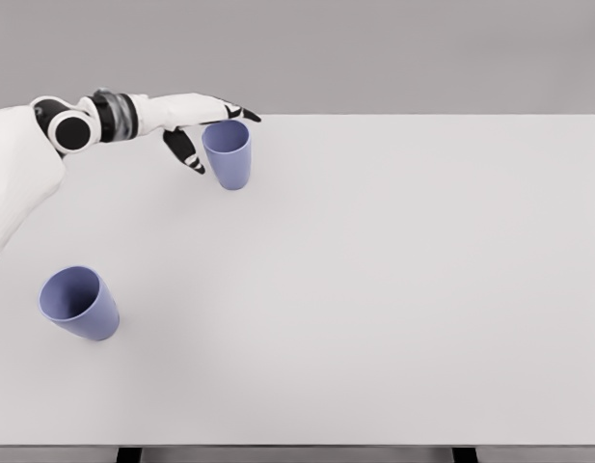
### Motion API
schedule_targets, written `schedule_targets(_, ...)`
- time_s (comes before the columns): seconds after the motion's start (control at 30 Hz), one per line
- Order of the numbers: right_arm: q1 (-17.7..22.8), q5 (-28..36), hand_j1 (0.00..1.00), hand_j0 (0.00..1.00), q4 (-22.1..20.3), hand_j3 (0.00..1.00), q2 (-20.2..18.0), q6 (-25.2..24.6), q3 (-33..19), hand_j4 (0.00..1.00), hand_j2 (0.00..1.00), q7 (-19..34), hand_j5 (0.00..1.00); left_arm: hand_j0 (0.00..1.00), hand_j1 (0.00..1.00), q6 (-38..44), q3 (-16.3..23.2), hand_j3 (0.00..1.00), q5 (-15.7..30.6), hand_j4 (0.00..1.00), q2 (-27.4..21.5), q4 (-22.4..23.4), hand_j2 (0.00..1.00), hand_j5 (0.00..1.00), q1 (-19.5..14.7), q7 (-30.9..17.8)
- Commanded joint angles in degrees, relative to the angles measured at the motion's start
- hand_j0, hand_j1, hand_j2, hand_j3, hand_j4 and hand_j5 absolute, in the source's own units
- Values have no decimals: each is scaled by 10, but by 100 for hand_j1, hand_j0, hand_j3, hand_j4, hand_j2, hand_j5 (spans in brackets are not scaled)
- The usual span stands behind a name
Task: Place the right cup on the left cup with left arm
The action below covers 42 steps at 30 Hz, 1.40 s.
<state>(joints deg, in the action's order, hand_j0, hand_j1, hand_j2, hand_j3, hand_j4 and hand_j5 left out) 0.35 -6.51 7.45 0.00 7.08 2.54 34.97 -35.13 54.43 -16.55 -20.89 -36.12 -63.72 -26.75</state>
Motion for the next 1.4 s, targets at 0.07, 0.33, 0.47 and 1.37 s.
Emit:
schedule_targets(0.07,0,-1,100,100,0,100,0,0,0,100,100,0,100,100,100,1,-3,100,-1,100,8,9,100,100,-3,0)
schedule_targets(0.33,0,-1,100,100,0,100,0,0,0,100,100,0,100,94,94,1,-3,94,-5,94,17,16,94,94,-3,0)
schedule_targets(0.47,0,-1,100,100,0,100,0,0,0,100,100,0,100,74,74,1,-4,74,-3,74,18,16,74,74,-3,1)
schedule_targets(1.37,0,-1,100,100,0,100,0,0,0,100,100,0,100,51,51,1,0,51,75,51,-97,-114,51,51,1,-6)
